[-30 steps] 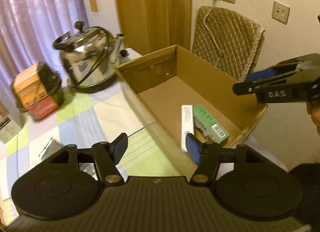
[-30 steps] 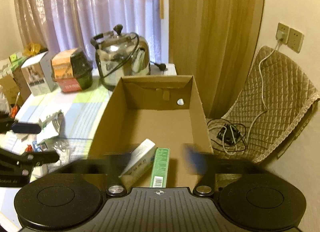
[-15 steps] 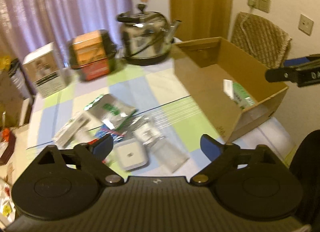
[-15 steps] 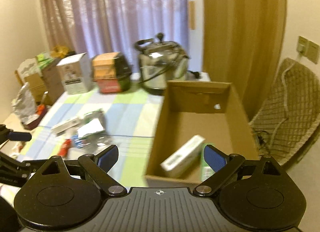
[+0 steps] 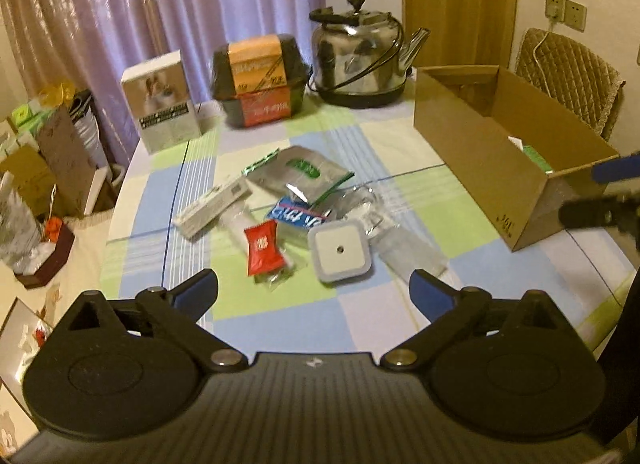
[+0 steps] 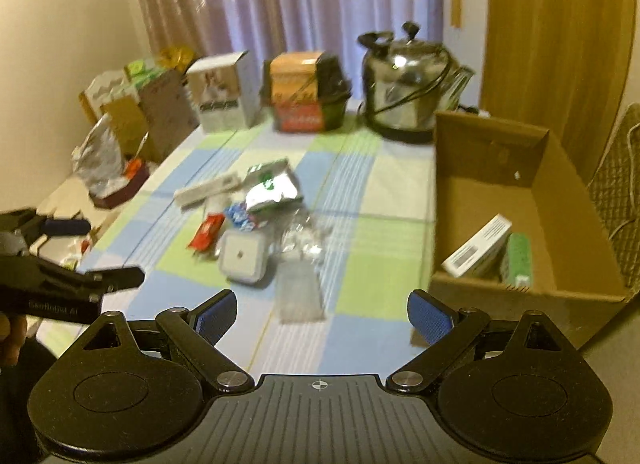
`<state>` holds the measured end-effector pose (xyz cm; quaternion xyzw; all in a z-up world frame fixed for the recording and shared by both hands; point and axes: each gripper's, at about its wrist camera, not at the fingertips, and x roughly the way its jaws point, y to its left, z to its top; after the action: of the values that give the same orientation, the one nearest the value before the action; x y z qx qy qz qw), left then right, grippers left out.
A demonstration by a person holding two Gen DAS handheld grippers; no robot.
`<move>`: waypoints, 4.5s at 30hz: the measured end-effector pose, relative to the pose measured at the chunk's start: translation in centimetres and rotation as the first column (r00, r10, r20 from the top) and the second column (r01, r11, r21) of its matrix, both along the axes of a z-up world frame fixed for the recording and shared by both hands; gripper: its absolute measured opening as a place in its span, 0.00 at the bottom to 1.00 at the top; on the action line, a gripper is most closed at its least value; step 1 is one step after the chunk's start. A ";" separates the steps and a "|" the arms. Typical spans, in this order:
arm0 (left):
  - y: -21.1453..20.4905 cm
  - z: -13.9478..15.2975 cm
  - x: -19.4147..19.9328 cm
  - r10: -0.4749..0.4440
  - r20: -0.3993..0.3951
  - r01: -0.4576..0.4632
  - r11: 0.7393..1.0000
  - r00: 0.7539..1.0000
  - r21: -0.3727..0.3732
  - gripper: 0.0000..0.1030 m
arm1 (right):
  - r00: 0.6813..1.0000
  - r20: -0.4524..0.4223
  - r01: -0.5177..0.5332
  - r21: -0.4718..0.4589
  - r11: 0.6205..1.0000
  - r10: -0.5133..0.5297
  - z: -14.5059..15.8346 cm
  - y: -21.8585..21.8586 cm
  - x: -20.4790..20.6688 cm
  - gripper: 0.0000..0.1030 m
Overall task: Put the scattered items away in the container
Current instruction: 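Move both open tools back toward the remaining items on the table, then grasp the clear plastic cup with the right tool, then grasp the white square night light with the left tool, then carry the night light in the left tool and cup in the right tool over the cardboard box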
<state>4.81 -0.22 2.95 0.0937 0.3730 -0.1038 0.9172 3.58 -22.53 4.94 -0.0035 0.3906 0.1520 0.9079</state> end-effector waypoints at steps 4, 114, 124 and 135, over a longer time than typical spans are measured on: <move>0.4 -0.7 0.2 -0.002 -0.010 0.002 1.000 1.000 0.002 0.99 | 0.999 -0.032 -0.021 -0.020 1.000 0.021 -1.4 0.8 0.2 0.94; -3.7 -9.7 6.7 -0.427 -0.216 0.460 0.878 0.878 0.133 0.63 | 0.984 -0.175 -0.028 -0.038 0.999 0.021 -11.0 2.5 7.4 0.53; -4.3 -6.9 5.6 -0.424 -0.172 0.448 0.883 0.889 0.139 0.63 | 0.992 -0.124 -0.010 -0.045 0.999 0.004 -7.9 1.7 5.4 0.53; -5.8 -3.6 4.3 -0.424 -0.120 0.439 0.885 0.898 0.156 0.63 | 0.999 -0.047 0.010 -0.049 0.999 -0.012 -4.2 0.2 3.9 0.53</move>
<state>9.09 -6.04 -0.67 0.2521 0.3880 -0.2748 0.8428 7.43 -22.30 0.75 -0.0202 0.4155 0.1374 0.8989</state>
